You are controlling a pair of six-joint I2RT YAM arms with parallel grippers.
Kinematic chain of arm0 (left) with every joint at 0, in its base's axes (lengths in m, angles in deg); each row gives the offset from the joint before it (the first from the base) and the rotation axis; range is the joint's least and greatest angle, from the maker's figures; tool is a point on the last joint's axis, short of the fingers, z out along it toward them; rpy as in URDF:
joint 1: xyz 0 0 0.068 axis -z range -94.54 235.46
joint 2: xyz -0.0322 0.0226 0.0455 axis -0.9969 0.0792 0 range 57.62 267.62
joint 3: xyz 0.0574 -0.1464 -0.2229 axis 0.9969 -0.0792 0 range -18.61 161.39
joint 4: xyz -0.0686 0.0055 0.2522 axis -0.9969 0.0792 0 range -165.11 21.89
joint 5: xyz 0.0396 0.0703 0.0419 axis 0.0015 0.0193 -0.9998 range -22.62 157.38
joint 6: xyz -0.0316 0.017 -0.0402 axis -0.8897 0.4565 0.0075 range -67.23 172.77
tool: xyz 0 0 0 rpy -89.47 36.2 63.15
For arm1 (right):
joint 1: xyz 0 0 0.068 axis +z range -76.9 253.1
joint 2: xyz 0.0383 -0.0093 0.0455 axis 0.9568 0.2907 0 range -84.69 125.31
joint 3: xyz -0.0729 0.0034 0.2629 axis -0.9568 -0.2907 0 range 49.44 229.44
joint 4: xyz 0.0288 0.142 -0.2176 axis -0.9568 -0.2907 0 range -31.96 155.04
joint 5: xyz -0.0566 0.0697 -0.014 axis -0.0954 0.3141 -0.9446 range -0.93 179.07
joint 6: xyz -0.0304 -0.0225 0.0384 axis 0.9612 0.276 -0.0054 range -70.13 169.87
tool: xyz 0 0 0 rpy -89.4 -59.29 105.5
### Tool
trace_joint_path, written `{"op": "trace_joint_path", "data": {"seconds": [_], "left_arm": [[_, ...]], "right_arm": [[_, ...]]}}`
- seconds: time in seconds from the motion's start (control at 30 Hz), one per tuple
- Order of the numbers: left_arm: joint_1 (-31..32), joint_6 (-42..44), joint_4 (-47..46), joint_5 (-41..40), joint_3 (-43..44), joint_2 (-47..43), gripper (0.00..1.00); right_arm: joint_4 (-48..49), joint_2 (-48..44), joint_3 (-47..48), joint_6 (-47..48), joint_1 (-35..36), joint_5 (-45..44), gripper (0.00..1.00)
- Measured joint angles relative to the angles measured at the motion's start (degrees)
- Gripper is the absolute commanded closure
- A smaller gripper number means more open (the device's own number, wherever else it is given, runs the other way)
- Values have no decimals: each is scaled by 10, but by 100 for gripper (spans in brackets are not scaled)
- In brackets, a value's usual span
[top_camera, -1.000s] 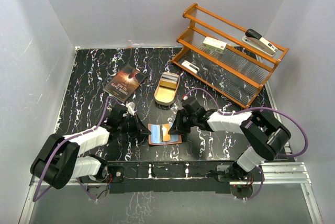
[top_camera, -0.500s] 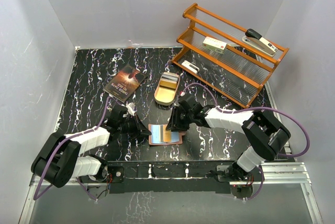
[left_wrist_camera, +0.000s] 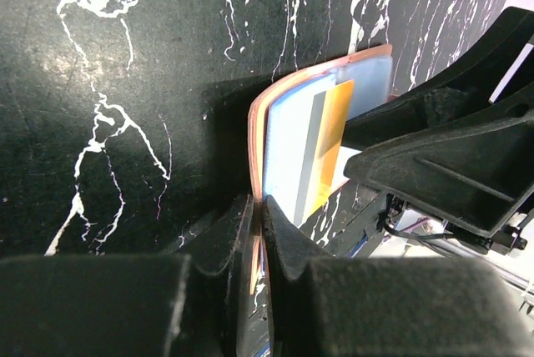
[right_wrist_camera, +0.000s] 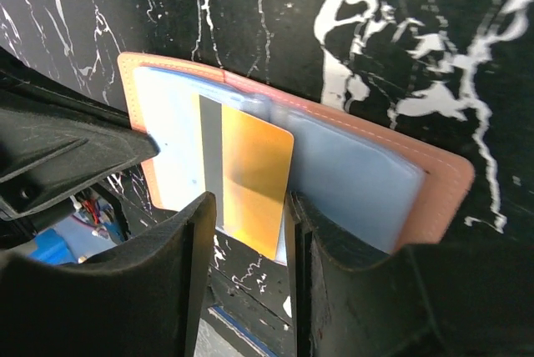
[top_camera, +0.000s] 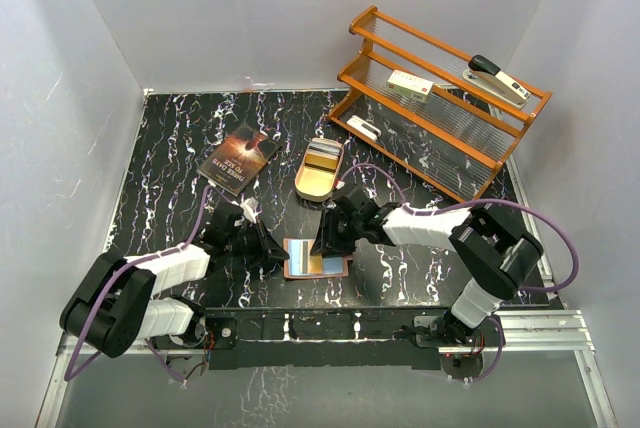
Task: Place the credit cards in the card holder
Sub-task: Insert the credit card into the card holder.
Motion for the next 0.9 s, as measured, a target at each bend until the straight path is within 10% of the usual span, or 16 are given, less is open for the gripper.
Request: {"op": "trace_joint_path", "data": {"seconds": [0.9], "left_arm": [[0, 7, 6, 1, -3, -7, 63]], "right_arm": [[43, 46, 26, 6, 31, 21, 68]]}}
